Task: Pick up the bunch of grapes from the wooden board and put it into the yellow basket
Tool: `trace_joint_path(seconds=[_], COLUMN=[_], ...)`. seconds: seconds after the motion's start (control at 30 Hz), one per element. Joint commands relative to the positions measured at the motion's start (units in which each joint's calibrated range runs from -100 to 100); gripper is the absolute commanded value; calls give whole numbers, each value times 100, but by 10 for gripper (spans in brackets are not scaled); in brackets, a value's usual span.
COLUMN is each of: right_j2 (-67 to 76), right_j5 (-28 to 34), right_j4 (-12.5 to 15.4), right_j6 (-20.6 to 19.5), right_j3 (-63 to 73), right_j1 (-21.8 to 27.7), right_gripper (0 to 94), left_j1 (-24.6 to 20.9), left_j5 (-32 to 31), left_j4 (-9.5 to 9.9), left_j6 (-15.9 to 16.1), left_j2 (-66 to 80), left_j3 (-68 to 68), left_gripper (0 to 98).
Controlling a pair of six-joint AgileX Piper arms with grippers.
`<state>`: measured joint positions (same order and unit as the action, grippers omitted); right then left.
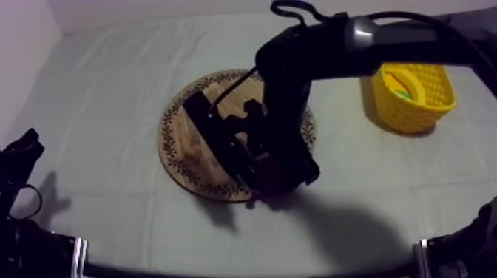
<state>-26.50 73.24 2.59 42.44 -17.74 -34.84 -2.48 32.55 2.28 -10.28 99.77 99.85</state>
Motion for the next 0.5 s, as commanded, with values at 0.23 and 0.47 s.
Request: trace_joint_path(seconds=[0.23, 0.47], right_j2=[-353, -521], right_j5=[121, 1020], right_j4=[113, 357], right_j6=[186, 523], right_j3=[34, 533], right_j1=[69, 316], right_gripper=[692, 408], left_j1=[-1, -1], left_j5=[3, 3], left_j4=[-1, -1], left_j6=[0, 0], left_j2=[-3, -3], left_j3=[4, 4], left_gripper=[0, 0])
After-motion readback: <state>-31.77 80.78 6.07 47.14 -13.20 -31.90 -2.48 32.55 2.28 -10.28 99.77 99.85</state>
